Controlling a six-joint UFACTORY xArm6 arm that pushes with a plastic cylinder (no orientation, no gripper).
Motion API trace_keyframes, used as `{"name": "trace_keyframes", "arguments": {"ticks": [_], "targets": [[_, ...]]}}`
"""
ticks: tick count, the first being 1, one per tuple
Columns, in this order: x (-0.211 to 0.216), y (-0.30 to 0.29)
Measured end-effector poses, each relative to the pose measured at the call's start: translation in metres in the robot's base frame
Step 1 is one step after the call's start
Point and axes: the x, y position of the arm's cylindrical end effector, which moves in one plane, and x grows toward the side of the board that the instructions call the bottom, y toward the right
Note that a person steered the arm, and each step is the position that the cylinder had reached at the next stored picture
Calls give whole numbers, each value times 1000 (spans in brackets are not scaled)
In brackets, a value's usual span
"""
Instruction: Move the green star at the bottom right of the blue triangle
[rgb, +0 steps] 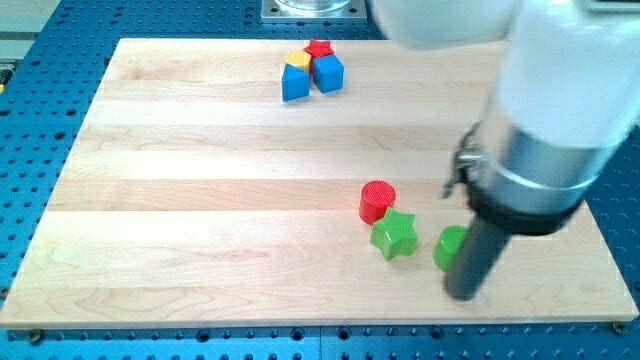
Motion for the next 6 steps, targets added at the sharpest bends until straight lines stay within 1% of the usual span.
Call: {"name": "trace_keyframes", "arguments": {"ticks": [1,2,3,4,5,6], "targets": [[-18,27],[-21,-53],[-21,-110],[-45,-153],[-70,-178],[-105,-179]]}}
